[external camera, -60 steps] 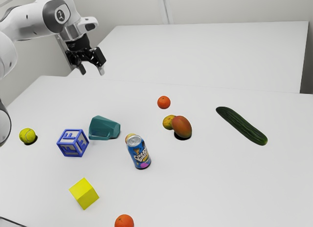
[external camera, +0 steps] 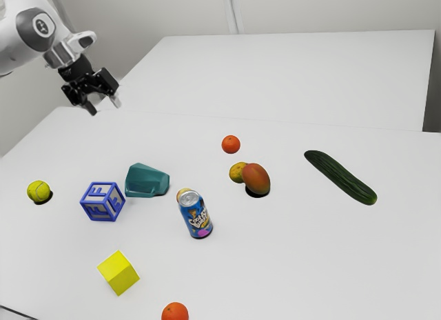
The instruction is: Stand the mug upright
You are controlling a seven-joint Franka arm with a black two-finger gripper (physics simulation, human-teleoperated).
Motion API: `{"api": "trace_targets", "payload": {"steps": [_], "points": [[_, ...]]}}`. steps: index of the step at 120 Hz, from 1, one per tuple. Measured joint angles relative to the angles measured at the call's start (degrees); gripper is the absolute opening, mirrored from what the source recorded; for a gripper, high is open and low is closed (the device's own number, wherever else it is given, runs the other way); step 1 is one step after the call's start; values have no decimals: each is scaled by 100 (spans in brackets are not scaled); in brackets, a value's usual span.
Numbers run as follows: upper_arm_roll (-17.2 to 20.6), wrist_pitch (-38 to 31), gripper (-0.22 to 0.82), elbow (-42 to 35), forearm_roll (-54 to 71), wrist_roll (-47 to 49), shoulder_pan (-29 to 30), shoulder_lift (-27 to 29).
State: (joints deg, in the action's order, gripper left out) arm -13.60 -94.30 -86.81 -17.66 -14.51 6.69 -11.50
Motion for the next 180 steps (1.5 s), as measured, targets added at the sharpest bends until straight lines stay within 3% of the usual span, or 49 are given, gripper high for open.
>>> {"api": "trace_targets", "payload": {"steps": [27, 77, 110, 130, 141, 159, 180], "points": [[-81, 166, 60, -5, -1399, -883, 792, -911], [-56, 121, 60, -593, -2928, -2302, 1024, -2133], [147, 94, 60, -774, -3499, -2885, 956, -2219], [161, 206, 18, -795, -3646, -3131, 964, -2184], [162, 214, 3, -796, -3680, -3240, 957, -2100], [164, 221, -9, -922, -3703, -3384, 898, -1834], [159, 181, -14, -1171, -3651, -3453, 714, -1381]]}}
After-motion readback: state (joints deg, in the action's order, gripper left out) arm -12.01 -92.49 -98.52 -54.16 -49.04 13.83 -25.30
